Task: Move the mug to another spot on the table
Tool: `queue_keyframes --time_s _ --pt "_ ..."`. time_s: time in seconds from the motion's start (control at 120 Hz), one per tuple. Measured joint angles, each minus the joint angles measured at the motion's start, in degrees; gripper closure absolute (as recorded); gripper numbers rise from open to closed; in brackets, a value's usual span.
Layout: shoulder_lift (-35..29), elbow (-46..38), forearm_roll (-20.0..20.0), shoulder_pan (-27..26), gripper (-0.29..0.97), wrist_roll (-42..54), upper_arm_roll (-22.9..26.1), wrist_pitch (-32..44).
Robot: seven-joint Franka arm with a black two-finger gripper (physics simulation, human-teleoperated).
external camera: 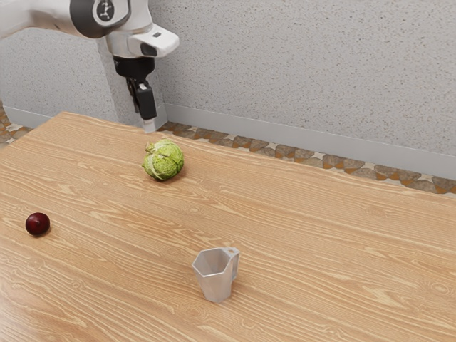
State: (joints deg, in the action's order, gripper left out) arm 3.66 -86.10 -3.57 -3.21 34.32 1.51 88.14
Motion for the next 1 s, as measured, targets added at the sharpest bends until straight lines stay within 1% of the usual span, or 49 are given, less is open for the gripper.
queue_keyframes --time_s 0.167,0.25,0.3,0.383,0.417,0.458,0.55,0.6,0.667,0.775,0.892,1.0 --pt "0.21 0.05 0.0 0.38 0.0 0.24 0.04 -0.04" --pt "0.59 0.12 0.25 0.57 0.0 0.31 1.02 -0.04" --pt "1.82 0.27 0.36 -1.35 0.0 0.29 1.49 -0.01" --pt "4.01 0.36 0.47 -7.72 0.0 -0.29 1.47 0.43" --pt "5.02 0.4 0.5 -9.44 0.0 -0.56 1.46 0.8" --pt "6.32 0.58 0.94 -10.19 0.0 -0.97 1.44 1.25" --pt "8.91 0.97 2.83 -10.14 0.0 -2.62 1.62 2.2" --pt "11.28 0.96 3.85 -10.41 0.0 -3.62 1.62 3.24" --pt "13.5 -0.13 4.64 -12.04 0.0 -5.18 1.47 5.71" --pt "13.38 -5.94 5.24 -12.85 0.0 -8.31 1.24 10.55" --pt "14.73 -6.71 5.58 -12.61 0.0 -11.41 1.11 13.73" --pt "15.58 -7.87 5.45 -13.68 0.0 -14.01 1.05 15.73"
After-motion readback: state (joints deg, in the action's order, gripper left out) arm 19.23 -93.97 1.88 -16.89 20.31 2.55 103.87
